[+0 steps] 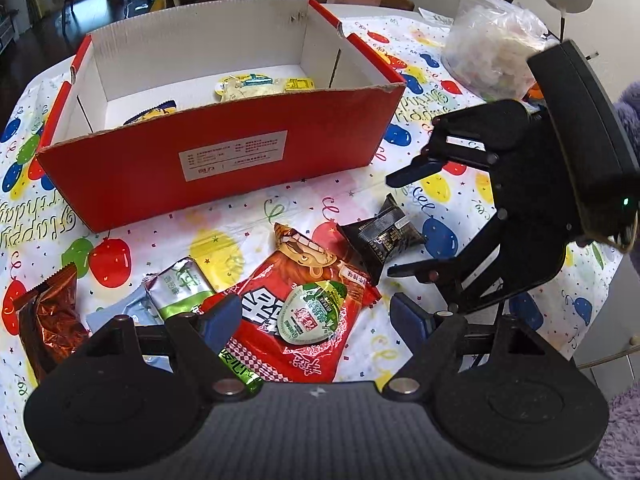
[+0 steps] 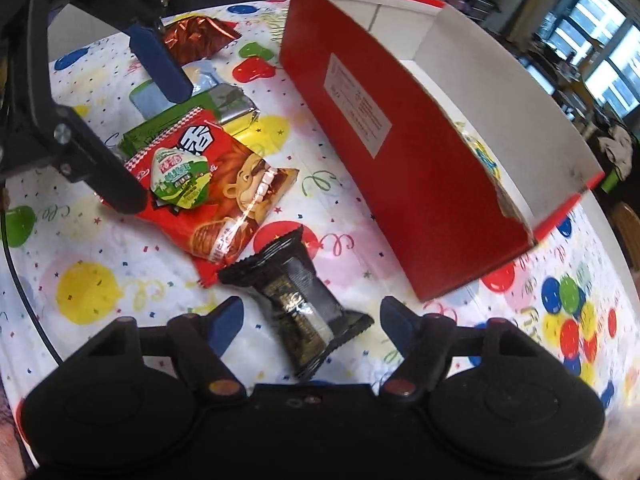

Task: Organize snacks
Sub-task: 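Close the right tool on the black chocolate bar while the left tool grasps the green-cap jelly cup, then lift and carry the chocolate bar and jelly cup over the red box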

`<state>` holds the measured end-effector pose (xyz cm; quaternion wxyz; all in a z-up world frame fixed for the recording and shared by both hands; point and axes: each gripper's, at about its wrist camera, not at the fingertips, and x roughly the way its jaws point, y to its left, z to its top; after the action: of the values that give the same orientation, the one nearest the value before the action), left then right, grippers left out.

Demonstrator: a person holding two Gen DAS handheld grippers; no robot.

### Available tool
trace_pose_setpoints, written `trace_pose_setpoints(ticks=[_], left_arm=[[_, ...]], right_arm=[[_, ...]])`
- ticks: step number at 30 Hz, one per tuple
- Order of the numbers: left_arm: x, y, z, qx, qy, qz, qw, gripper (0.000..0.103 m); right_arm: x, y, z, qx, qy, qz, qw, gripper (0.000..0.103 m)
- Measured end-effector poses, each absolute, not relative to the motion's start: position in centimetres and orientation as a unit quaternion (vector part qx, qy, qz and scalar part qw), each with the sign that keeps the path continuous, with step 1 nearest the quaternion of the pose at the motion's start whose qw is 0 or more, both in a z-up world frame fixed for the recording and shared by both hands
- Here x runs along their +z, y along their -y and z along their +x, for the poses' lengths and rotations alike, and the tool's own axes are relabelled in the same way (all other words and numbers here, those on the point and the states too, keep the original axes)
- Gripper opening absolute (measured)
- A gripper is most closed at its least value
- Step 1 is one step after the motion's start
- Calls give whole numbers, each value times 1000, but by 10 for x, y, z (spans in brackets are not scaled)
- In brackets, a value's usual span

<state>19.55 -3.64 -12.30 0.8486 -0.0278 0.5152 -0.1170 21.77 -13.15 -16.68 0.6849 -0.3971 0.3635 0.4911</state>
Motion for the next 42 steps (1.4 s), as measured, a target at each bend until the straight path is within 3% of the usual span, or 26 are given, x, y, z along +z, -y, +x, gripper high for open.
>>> trace_pose_setpoints(ticks=[4, 8, 15, 20, 25, 32, 42], left_arm=[[-125, 36, 199, -118, -518, -30, 847, 80], [-129, 40, 203, -120, -522, -16, 844, 70], [-137, 55, 202, -132, -517, 48, 844, 61], [-143, 54, 203, -140, -518, 62, 842, 54], [-147, 55, 203, -145, -515, 73, 841, 51], [-147, 55, 202, -147, -512, 76, 843, 35], [-144, 43, 202, -127, -523, 17, 842, 32]], right_arm=[[-171, 126, 221, 510, -365, -405, 666, 58], [-174, 124, 223, 518, -377, -397, 658, 47], [-174, 130, 225, 506, -401, -356, 675, 42], [-172, 143, 228, 483, -436, -294, 701, 32], [-172, 157, 218, 459, -455, -244, 723, 31], [-171, 168, 198, 417, -472, -192, 753, 31], [-163, 189, 186, 326, -490, -93, 803, 30]])
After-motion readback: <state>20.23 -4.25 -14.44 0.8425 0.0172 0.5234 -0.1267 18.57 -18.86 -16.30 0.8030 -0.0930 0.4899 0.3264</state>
